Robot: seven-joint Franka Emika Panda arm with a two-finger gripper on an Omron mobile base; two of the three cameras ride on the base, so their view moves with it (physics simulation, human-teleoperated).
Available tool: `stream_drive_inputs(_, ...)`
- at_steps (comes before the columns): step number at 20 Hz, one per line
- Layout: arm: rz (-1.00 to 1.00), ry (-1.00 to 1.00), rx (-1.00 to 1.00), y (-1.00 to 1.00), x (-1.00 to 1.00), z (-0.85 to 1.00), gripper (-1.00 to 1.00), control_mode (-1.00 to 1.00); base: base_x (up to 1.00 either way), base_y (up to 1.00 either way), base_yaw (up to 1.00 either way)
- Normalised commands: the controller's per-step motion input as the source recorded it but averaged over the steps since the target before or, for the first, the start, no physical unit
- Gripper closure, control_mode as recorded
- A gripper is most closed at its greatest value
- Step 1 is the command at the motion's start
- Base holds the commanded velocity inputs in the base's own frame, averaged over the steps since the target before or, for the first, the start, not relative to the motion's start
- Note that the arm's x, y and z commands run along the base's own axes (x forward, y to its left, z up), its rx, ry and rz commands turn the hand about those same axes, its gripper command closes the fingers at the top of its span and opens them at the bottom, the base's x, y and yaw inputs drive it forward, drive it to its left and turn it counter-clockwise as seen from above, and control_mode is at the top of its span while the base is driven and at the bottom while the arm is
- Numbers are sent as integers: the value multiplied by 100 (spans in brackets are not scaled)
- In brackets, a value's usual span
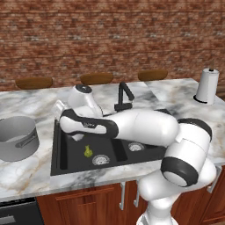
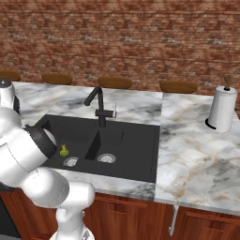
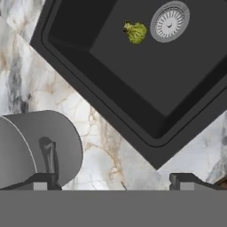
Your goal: Dump the broccoli from the pot into the sink. Then turn on the water and wash the broccoli. Then turn off the water and put the broccoli back in the pot.
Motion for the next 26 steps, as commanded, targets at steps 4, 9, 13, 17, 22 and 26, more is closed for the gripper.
stream_drive_inputs(4,-3,15,-2,-11,0,27,-100,-100,0,0,0)
stream_drive_inputs(9,-7,10,-7,-2,0,3,-100,-100,0,0,0)
stream_drive_inputs(13,-13,5,-13,-1,0,0,-100,-100,0,0,0)
stream_drive_inputs(17,-18,11,-6,-18,0,0,-100,-100,0,0,0)
stream_drive_inputs(22,-15,3,-1,-27,2,0,-100,-100,0,0,0)
stream_drive_inputs(26,-5,0,0,-22,13,0,-100,-100,0,0,0)
